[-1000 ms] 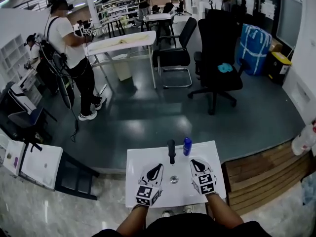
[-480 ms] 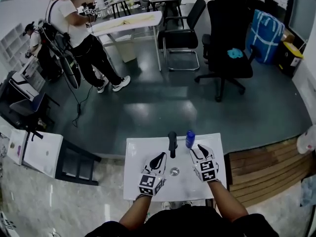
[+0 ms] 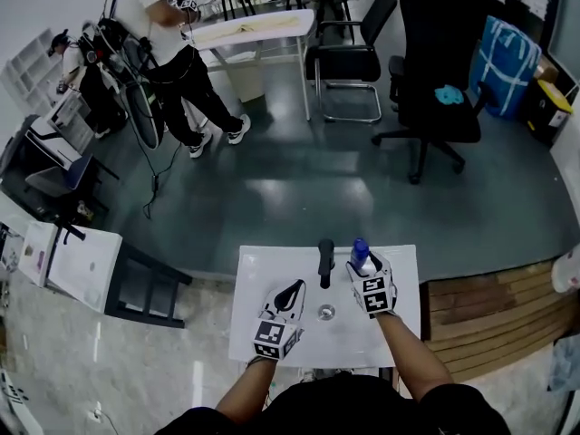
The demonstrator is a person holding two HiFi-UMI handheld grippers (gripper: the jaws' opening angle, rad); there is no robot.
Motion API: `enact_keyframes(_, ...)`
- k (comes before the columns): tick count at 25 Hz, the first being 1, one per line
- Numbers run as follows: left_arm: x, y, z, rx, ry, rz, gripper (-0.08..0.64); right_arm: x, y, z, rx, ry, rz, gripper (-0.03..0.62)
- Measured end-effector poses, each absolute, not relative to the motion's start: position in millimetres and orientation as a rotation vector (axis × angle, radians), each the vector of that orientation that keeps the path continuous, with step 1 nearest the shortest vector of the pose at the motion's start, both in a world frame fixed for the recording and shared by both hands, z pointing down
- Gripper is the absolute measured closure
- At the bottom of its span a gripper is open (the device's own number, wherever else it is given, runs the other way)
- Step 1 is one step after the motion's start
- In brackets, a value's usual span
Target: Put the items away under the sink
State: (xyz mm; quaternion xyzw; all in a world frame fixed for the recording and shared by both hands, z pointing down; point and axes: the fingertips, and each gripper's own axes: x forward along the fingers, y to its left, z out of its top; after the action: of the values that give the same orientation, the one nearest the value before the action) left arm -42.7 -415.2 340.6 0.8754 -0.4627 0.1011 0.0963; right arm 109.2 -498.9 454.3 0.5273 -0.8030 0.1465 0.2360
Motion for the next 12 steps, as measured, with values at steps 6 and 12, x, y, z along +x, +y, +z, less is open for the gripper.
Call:
enact_keyframes(6, -58.4, -410.1, 343.0, 2.552, -1.416, 0.311, 0.538, 111.4, -514.1, 451.8, 1.487, -2.212, 0.321, 0.397)
enact_keyframes(12, -62.4, -405.4, 338.9, 2.567, -1.426, 0.284, 0.538, 113.8, -512.9, 451.7, 1.516, -2.217, 0.333, 0.43)
